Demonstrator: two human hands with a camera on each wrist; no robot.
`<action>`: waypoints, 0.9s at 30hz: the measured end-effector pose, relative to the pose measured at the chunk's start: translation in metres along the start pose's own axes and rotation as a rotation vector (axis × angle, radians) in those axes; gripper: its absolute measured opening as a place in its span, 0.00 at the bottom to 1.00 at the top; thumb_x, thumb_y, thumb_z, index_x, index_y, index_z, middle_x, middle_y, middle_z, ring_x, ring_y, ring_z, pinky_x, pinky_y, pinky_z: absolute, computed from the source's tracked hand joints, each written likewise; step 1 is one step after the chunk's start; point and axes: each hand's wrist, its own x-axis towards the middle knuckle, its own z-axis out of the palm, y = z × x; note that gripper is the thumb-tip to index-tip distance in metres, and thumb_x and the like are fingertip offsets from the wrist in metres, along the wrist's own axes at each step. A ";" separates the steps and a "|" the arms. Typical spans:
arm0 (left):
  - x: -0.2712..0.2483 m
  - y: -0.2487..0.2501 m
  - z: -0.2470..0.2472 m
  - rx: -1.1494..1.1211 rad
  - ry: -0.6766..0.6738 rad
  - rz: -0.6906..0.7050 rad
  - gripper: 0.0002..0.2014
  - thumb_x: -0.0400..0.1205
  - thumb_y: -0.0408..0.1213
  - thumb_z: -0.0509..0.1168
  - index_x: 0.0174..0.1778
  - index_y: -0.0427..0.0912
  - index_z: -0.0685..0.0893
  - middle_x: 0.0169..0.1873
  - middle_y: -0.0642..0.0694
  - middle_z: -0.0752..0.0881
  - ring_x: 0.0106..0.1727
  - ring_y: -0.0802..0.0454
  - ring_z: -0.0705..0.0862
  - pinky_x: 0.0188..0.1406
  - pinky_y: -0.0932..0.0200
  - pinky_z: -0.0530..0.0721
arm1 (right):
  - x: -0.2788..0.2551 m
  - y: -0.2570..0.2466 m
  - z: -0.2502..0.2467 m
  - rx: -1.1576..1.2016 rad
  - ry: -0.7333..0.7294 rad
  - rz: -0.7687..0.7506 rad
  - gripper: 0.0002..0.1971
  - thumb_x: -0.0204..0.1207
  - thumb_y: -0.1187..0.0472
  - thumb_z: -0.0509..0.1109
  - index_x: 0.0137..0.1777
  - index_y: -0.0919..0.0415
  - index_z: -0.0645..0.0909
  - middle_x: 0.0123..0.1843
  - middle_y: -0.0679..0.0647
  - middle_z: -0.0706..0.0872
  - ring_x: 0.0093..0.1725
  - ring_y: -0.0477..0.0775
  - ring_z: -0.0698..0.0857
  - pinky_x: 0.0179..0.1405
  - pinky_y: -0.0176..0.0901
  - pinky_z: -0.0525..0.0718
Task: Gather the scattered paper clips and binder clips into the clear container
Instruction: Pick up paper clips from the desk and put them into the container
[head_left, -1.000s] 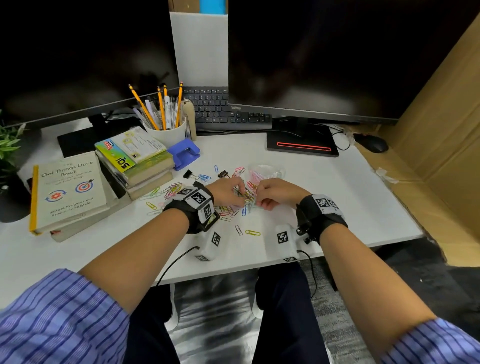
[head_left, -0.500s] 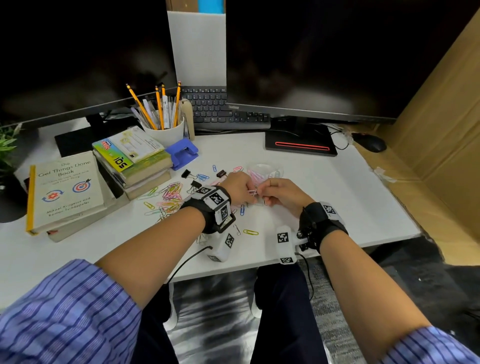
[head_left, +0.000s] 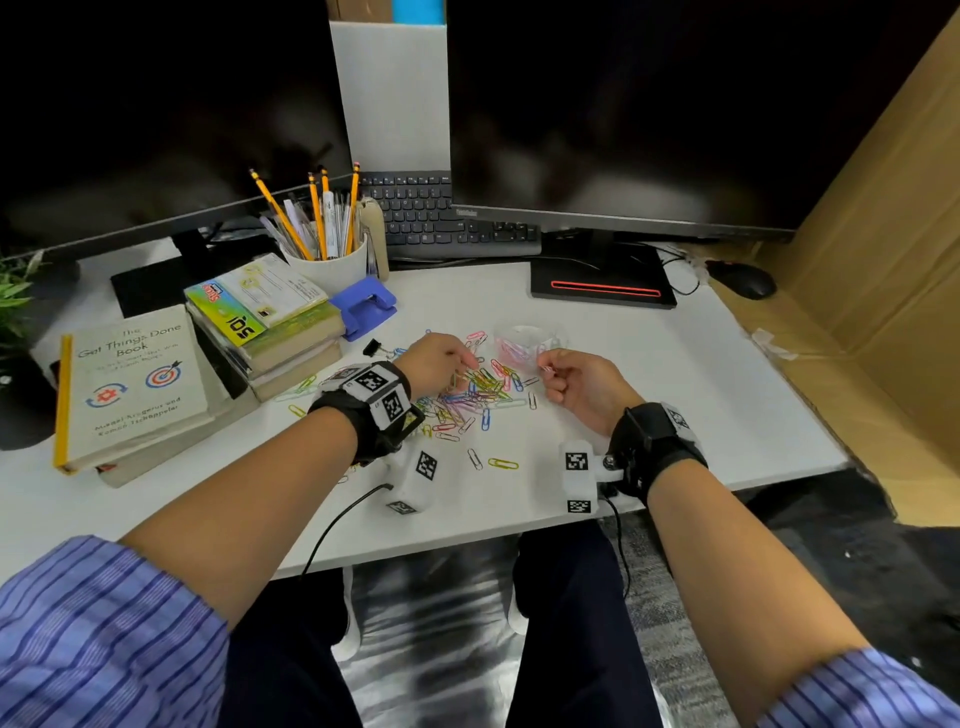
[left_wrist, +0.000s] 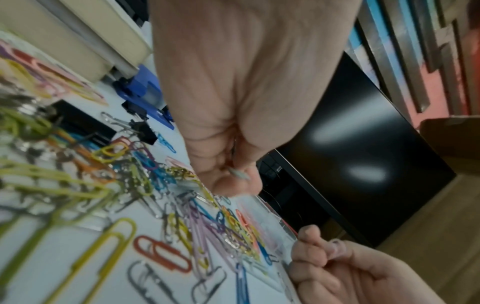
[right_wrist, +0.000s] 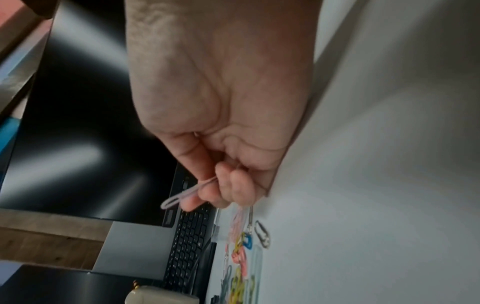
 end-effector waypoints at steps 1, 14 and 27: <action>-0.002 0.001 0.000 -0.021 -0.041 -0.007 0.21 0.85 0.22 0.46 0.36 0.40 0.81 0.31 0.45 0.75 0.26 0.56 0.75 0.19 0.70 0.71 | 0.001 -0.001 0.000 -0.031 0.003 0.017 0.12 0.81 0.67 0.55 0.42 0.66 0.79 0.31 0.52 0.72 0.28 0.47 0.63 0.28 0.36 0.62; -0.011 0.003 -0.003 0.630 -0.187 0.152 0.15 0.74 0.37 0.74 0.55 0.38 0.84 0.32 0.60 0.71 0.43 0.54 0.73 0.30 0.71 0.66 | 0.010 0.001 0.010 -0.899 -0.185 -0.095 0.11 0.71 0.66 0.78 0.52 0.67 0.86 0.35 0.55 0.84 0.21 0.39 0.80 0.22 0.26 0.77; -0.007 0.004 0.005 0.605 -0.108 0.154 0.09 0.79 0.31 0.68 0.52 0.33 0.87 0.55 0.39 0.88 0.47 0.53 0.78 0.39 0.69 0.74 | 0.011 0.002 0.016 -1.031 -0.140 -0.155 0.07 0.77 0.62 0.72 0.45 0.68 0.85 0.35 0.52 0.86 0.26 0.45 0.85 0.31 0.28 0.83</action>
